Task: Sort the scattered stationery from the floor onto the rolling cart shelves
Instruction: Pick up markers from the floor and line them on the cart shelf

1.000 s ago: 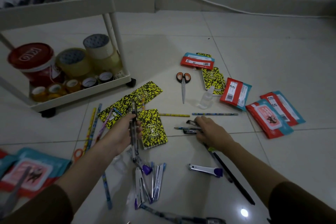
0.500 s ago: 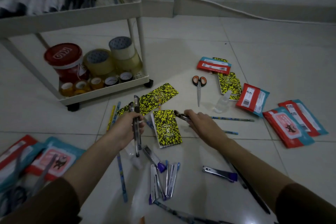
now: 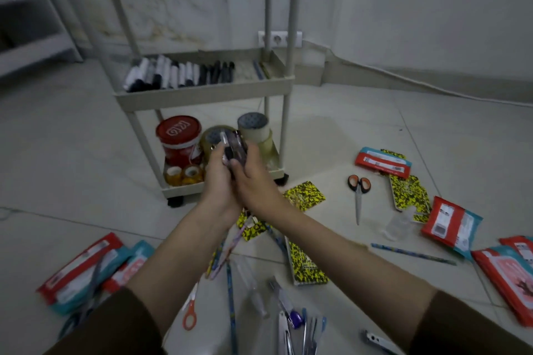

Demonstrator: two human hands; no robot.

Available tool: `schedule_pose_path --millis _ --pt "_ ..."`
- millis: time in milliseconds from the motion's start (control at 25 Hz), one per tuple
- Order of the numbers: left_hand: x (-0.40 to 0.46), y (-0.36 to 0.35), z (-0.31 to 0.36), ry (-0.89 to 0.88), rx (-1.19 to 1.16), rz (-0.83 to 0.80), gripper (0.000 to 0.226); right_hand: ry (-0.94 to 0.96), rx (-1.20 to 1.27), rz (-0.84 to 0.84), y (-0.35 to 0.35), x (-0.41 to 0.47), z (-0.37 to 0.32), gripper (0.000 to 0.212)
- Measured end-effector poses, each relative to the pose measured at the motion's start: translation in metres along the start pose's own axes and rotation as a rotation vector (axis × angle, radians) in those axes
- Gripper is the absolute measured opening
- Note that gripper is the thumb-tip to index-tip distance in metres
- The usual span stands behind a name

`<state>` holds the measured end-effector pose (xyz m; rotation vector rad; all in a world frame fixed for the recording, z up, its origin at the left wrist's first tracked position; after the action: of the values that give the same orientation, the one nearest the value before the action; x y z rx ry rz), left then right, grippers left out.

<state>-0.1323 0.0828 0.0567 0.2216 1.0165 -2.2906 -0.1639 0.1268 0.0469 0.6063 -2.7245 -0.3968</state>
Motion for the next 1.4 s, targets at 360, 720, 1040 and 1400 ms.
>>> schedule_pose_path --millis 360,720,1040,1400 --pt "0.011 -0.046 0.095 -0.185 0.273 -0.426 0.071 0.298 -0.054 0.039 0.013 0.077 -0.078 0.042" --pt "0.108 0.015 0.122 -0.948 1.823 0.223 0.055 -0.014 0.019 0.037 0.024 0.171 -0.090 0.022" --pt "0.115 0.027 0.107 -1.210 1.982 0.371 0.075 -0.055 -0.245 0.115 -0.036 0.233 -0.074 0.038" --pt "0.107 0.026 0.108 -1.249 1.902 0.322 0.075 -0.035 -0.254 0.287 -0.040 0.237 -0.045 0.040"
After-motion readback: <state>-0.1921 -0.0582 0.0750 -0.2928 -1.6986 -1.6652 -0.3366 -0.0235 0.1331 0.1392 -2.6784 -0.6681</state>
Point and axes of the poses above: each hand's wrist, its own x-axis towards the middle knuckle, its own y-axis out of the back of the hand, z = x × y, the point moved 3 cm from there along x, towards the middle knuckle, and after that the axes turned 5 degrees about z, right-handed, at the moved point
